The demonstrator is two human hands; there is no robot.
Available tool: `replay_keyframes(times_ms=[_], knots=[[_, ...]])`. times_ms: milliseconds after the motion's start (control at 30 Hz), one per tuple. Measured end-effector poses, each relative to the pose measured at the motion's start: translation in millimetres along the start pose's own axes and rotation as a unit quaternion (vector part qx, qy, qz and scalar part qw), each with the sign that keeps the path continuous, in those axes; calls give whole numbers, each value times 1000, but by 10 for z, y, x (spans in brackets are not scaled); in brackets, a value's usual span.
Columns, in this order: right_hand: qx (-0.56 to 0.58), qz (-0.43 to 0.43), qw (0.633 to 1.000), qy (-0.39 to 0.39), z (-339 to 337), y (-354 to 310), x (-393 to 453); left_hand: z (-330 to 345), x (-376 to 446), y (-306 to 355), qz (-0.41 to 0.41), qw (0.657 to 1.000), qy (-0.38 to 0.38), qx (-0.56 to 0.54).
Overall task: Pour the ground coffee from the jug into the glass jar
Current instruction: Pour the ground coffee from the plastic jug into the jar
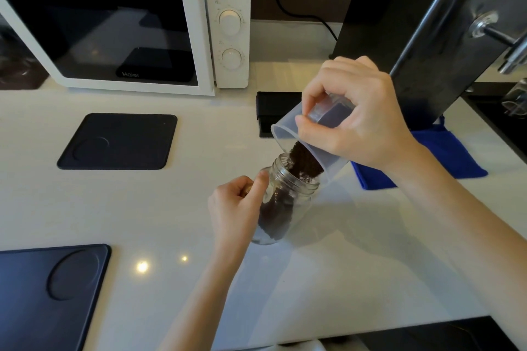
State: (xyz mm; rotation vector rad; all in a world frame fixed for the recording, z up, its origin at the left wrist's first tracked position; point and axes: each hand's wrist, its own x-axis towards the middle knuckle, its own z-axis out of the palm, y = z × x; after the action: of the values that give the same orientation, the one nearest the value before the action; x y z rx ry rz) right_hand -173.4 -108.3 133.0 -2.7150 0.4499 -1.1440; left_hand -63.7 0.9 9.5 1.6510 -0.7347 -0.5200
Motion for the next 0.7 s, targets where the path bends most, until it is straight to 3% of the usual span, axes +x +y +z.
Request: replay_keyframes(times_ms=[700], knots=[[-12,-19,1000,-17,11,-54,7,-2,-27,27,-2,1000,11,3]])
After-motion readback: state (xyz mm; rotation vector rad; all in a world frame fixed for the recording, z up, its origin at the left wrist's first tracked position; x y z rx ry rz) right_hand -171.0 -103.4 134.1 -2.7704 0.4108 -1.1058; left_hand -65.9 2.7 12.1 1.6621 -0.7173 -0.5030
